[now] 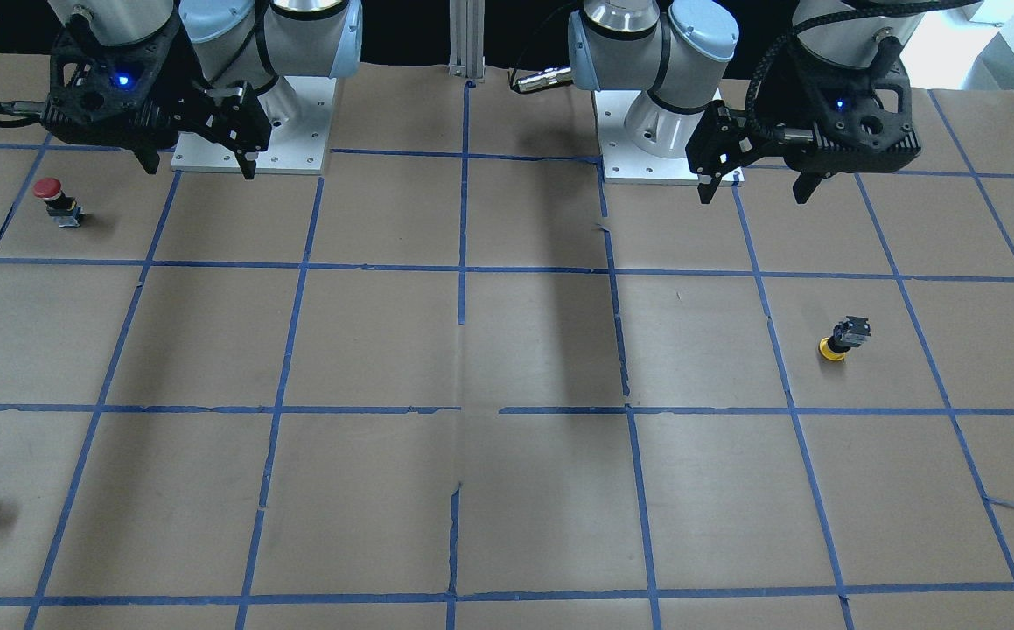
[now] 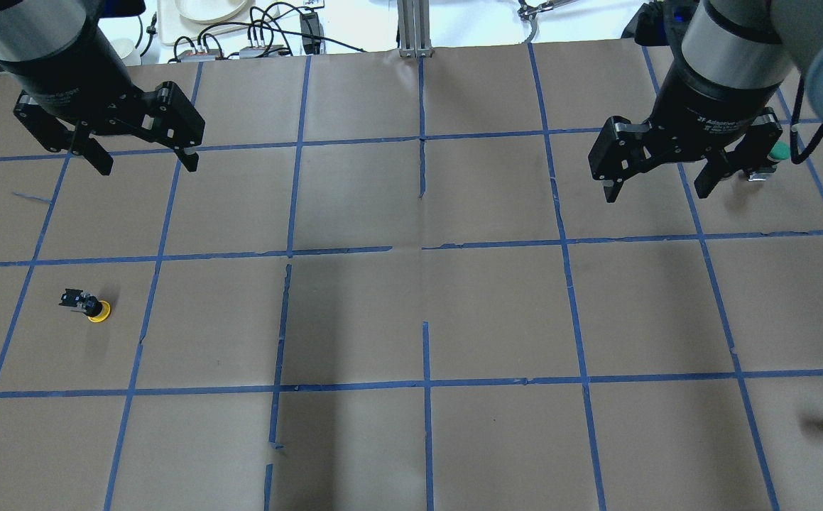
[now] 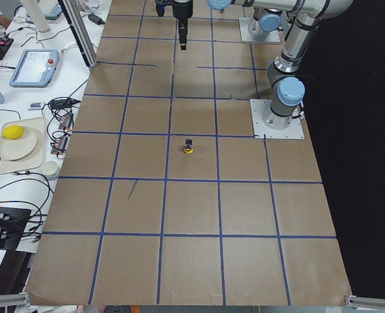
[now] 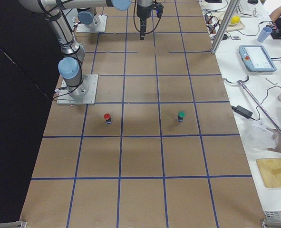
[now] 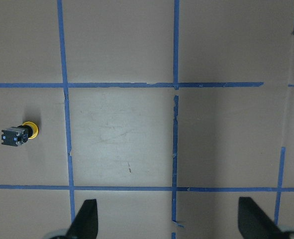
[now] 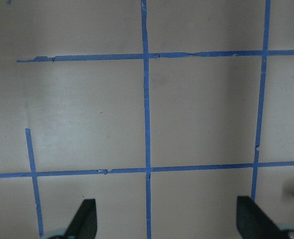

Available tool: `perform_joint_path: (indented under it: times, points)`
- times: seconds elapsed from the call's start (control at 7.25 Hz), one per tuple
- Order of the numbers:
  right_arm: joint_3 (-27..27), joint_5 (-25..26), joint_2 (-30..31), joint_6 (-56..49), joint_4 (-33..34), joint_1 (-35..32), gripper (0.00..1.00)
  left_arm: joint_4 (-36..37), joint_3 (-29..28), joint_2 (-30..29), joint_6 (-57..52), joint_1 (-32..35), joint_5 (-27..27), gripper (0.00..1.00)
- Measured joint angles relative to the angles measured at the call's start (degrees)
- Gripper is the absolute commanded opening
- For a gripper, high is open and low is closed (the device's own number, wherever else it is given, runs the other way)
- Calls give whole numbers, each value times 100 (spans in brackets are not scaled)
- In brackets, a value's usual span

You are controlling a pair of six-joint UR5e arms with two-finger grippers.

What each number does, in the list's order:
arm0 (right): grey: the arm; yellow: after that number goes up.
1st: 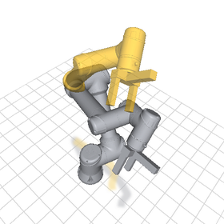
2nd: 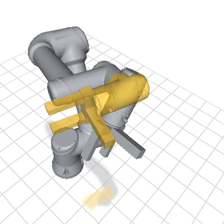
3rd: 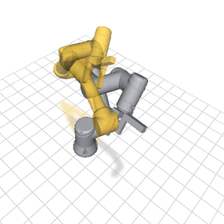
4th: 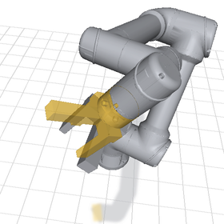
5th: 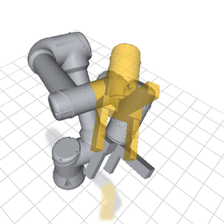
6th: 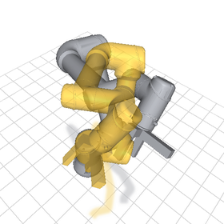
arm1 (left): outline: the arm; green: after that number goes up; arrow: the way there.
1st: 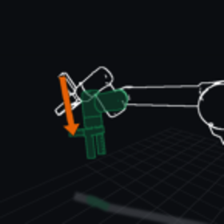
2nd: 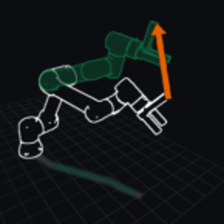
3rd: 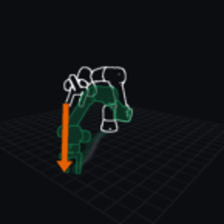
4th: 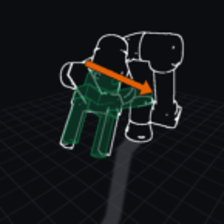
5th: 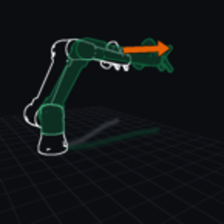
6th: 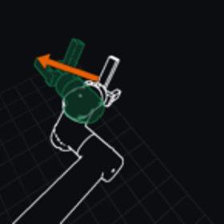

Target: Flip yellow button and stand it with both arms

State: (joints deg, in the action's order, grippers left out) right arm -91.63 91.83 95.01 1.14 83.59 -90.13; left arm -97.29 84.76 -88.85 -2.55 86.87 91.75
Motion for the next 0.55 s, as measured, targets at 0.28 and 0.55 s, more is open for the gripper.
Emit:
perform_joint_path:
  times: [0.28, 0.55]
  points:
    - [0, 1, 0, 0, 5, -4, 100, 79, -2, 14, -40, 0, 20, 99]
    - [-3, 1, 0, 0, 8, -5, 100, 325, 12, -3, -111, -20, -37, 99]
